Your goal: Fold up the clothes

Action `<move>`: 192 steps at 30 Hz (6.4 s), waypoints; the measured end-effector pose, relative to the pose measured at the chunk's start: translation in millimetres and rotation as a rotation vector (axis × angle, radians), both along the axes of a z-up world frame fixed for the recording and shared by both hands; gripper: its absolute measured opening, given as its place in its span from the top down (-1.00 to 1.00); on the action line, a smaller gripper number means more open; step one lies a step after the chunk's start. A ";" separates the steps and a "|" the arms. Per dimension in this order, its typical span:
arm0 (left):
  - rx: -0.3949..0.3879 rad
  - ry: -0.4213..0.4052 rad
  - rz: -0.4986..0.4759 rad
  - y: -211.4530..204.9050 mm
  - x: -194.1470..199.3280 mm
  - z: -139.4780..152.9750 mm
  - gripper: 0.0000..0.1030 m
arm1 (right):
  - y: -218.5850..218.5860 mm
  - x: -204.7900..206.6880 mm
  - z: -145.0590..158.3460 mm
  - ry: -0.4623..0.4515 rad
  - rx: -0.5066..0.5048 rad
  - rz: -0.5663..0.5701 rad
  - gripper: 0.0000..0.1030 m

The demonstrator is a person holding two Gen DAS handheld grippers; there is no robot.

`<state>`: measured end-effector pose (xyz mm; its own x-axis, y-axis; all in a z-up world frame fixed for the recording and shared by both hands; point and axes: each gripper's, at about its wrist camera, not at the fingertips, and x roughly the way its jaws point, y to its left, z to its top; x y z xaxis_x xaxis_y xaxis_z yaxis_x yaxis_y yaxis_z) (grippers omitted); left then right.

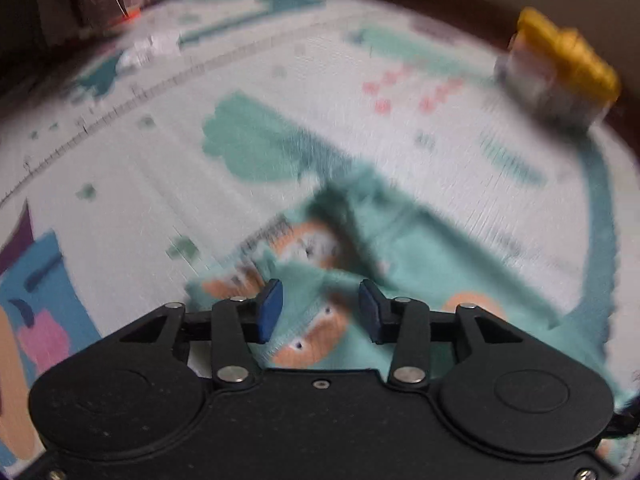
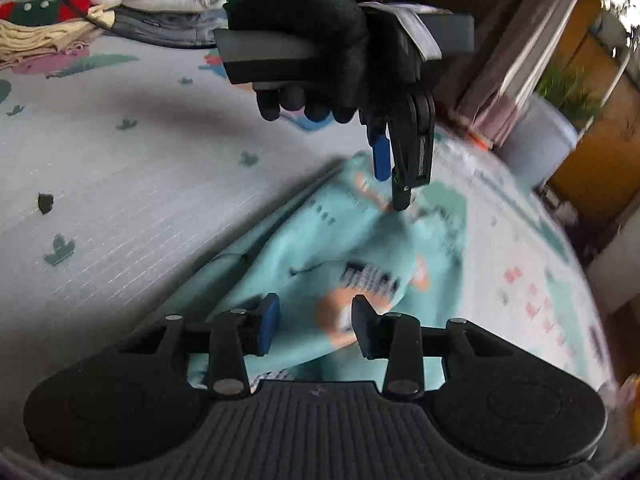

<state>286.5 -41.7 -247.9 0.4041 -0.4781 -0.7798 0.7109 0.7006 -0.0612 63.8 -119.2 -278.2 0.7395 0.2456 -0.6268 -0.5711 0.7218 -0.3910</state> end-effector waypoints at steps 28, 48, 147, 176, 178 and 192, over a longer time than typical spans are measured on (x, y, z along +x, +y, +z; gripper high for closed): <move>-0.005 0.031 -0.309 -3.3 -192.5 -27.7 0.61 | -141.3 10.1 83.0 0.413 -0.119 0.587 0.54; 0.011 -0.001 -0.326 6.9 -211.6 0.7 0.13 | -150.1 -1.3 19.1 0.310 0.142 0.416 0.52; -0.251 0.319 -0.357 76.3 -192.9 -24.2 0.53 | -158.1 -60.7 -23.2 -0.124 -0.381 0.938 -0.15; -0.322 0.320 -0.617 80.4 -194.2 61.3 0.60 | -188.6 58.0 102.8 0.695 0.458 0.653 0.52; -0.413 0.333 -0.513 91.4 -160.8 62.4 0.60 | -195.7 90.4 106.5 0.689 0.565 0.570 0.51; -0.598 0.549 0.156 102.4 -32.8 -20.8 0.34 | -223.6 219.5 8.1 0.900 0.916 -0.024 0.43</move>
<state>253.7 60.8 -268.7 0.1363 -0.8450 -0.5171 0.3686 0.5277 -0.7653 283.3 -342.9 -270.1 0.1563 0.8424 -0.5156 -0.3569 0.5349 0.7658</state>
